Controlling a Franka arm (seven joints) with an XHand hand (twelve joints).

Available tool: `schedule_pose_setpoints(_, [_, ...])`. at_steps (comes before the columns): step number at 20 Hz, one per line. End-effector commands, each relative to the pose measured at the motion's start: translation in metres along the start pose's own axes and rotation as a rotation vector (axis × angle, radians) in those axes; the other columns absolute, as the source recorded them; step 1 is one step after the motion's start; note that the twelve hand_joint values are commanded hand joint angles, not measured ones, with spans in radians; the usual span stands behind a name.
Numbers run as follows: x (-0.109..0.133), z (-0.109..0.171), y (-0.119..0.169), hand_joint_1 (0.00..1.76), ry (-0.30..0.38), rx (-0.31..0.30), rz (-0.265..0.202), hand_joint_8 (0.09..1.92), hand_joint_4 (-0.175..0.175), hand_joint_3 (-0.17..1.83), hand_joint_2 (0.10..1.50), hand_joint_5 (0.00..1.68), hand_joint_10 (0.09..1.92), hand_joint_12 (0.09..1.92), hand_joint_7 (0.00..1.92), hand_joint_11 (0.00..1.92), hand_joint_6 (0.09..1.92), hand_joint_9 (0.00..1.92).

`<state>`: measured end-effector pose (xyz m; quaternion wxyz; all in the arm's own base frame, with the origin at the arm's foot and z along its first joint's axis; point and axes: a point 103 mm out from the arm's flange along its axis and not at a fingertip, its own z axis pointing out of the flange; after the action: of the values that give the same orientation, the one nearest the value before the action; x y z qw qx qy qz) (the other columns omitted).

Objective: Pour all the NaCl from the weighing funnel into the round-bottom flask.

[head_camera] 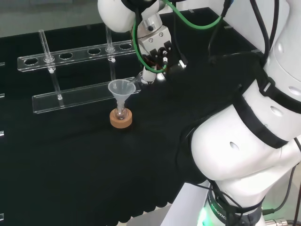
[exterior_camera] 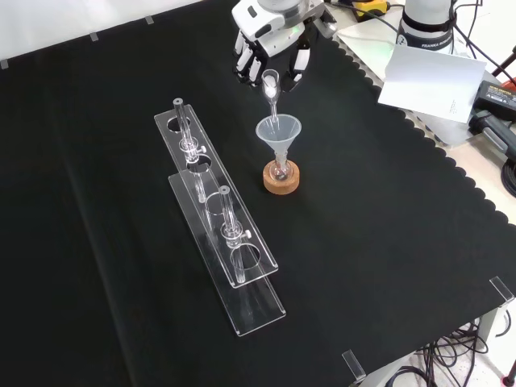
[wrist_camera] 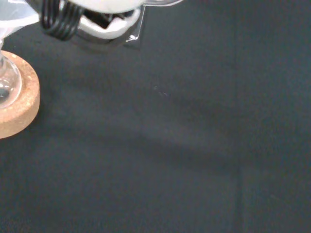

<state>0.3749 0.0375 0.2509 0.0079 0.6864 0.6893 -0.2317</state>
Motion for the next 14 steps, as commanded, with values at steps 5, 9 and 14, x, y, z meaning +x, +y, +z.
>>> schedule_pose_setpoints(5, [0.0029,-0.0083,0.0002,1.13,-0.06,0.018,-0.002,0.7,0.175,0.47,0.72,1.38,0.18,0.92,0.7,1.01,0.4,1.19])
schedule_pose_setpoints(9, [0.0037,-0.0104,0.001,1.13,-0.067,0.028,-0.004,0.7,0.175,0.47,0.72,1.38,0.18,0.92,0.7,1.01,0.4,1.19])
schedule_pose_setpoints(14, [0.0066,-0.0132,0.0012,1.13,-0.104,0.031,-0.008,0.7,0.175,0.47,0.72,1.38,0.17,0.92,0.69,1.01,0.4,1.19])
